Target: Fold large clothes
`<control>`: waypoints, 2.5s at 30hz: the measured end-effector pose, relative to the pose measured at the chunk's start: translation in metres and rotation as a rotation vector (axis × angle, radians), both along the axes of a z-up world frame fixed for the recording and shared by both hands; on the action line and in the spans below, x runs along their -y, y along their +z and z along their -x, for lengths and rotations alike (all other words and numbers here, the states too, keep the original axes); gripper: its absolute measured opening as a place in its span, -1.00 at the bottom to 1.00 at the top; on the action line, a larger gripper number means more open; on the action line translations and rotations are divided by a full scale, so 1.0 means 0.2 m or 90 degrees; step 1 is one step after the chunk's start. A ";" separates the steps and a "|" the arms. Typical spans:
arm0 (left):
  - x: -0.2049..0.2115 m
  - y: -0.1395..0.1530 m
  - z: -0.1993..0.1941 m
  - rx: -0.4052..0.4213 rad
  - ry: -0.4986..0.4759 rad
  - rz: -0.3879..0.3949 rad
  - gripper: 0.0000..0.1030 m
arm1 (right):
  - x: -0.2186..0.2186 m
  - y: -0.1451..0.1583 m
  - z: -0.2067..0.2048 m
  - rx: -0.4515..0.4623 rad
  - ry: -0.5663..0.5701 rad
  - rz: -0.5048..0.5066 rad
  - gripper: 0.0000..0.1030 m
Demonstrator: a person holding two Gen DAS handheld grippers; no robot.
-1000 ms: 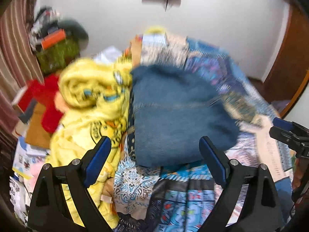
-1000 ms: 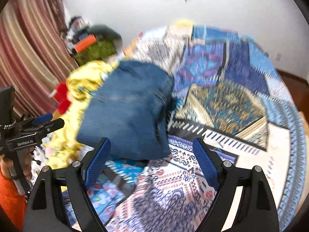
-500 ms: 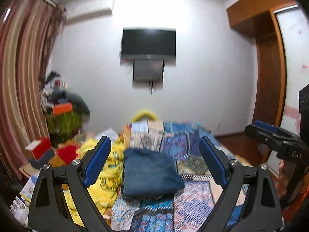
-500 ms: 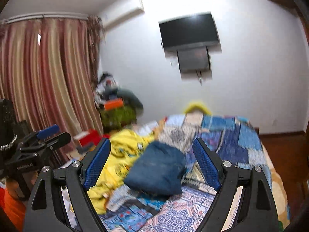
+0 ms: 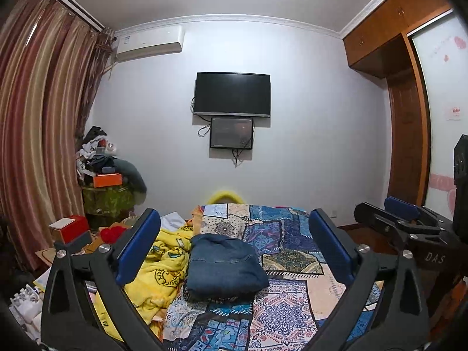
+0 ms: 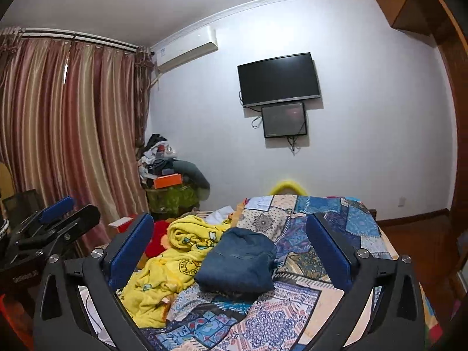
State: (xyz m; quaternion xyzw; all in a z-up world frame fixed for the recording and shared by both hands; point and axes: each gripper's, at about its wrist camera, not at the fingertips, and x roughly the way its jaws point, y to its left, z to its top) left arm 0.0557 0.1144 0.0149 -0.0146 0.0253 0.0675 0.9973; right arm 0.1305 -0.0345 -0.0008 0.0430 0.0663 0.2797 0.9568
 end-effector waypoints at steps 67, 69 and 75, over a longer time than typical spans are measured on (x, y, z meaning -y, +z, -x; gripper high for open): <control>-0.08 -0.11 -0.10 -0.052 -0.003 0.028 0.99 | 0.08 -0.03 0.03 -0.028 -0.031 0.012 1.00; -0.08 -0.11 -0.10 -0.052 -0.008 0.028 0.99 | 0.08 -0.03 0.03 -0.029 -0.029 0.013 1.00; -0.09 -0.11 -0.10 -0.051 -0.016 0.036 0.99 | 0.07 -0.03 0.03 -0.030 -0.029 0.014 1.00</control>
